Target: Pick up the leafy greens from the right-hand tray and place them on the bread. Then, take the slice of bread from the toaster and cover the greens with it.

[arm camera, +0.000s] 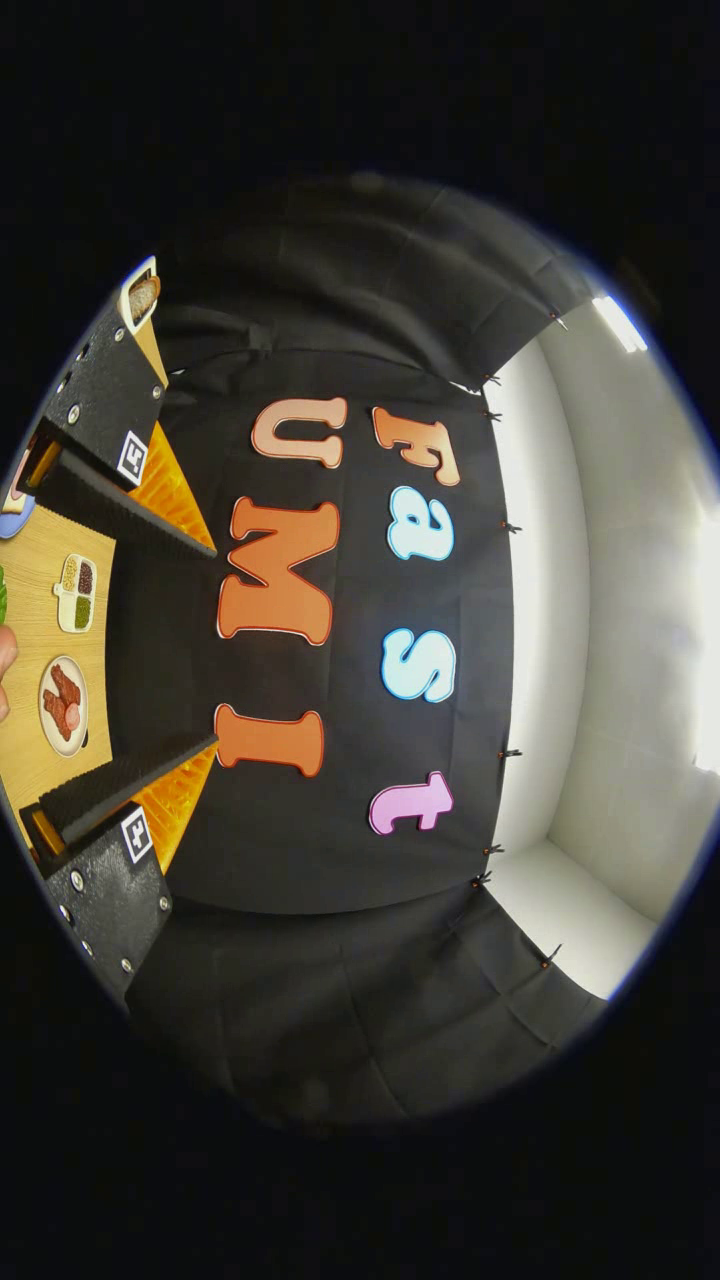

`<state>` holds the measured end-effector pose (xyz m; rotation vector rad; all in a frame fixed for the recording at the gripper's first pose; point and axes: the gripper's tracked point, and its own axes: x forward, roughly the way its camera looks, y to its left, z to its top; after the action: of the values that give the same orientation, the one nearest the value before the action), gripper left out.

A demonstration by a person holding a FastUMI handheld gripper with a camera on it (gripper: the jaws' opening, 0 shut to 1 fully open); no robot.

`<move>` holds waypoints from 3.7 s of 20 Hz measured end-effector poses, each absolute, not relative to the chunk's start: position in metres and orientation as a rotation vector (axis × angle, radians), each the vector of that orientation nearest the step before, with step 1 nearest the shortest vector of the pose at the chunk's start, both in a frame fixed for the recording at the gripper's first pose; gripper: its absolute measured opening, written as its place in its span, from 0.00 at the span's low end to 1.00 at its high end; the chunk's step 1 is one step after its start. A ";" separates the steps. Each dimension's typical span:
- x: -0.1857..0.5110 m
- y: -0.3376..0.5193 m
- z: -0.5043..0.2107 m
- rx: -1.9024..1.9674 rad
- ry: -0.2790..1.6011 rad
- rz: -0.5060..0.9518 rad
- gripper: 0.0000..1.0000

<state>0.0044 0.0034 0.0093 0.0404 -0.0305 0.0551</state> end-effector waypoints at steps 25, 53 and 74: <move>-0.012 0.023 -0.268 -0.034 0.700 0.115 1.00; -0.099 0.059 -0.474 -0.106 1.460 0.232 0.92; -0.102 0.055 -0.483 0.076 1.567 0.074 0.03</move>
<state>-0.1021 0.0554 -0.4832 0.0758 1.5671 0.0743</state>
